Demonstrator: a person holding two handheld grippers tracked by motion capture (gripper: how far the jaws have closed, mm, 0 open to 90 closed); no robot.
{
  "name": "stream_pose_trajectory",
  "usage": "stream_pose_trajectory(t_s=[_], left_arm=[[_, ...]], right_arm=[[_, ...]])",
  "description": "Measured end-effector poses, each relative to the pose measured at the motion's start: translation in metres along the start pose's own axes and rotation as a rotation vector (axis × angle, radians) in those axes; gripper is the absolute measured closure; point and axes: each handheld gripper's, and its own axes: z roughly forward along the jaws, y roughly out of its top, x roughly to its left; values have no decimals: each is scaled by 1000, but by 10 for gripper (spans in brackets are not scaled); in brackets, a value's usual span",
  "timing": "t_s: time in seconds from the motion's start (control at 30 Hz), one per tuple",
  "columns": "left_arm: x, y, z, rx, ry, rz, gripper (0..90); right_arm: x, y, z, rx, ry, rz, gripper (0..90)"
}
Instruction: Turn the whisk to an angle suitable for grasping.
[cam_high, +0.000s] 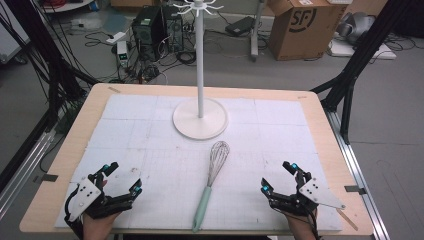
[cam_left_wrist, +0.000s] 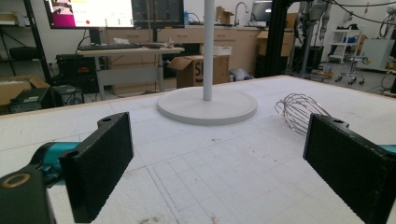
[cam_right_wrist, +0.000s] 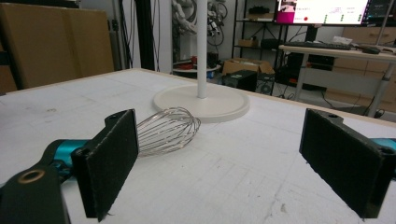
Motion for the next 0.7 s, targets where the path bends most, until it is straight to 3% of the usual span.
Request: stream_pose_trajectory(t_s=[0.3, 0.33, 0.5, 0.63, 0.7], left_arm=[[0, 0, 0, 2, -2, -3, 89], [0, 0, 0, 1, -2, -1, 89], [-2, -1, 3, 7, -15, 1, 89], [-2, -1, 3, 10, -14, -2, 89], [-1, -1, 3, 11, -11, -7, 89]], right_arm=[[2, 0, 0, 8, 11, 4, 113], [2, 0, 0, 13, 14, 3, 150], [4, -1, 3, 28, 43, 5, 159], [4, 0, 3, 27, 58, 24, 222], [2, 2, 4, 16, 87, 48, 285]])
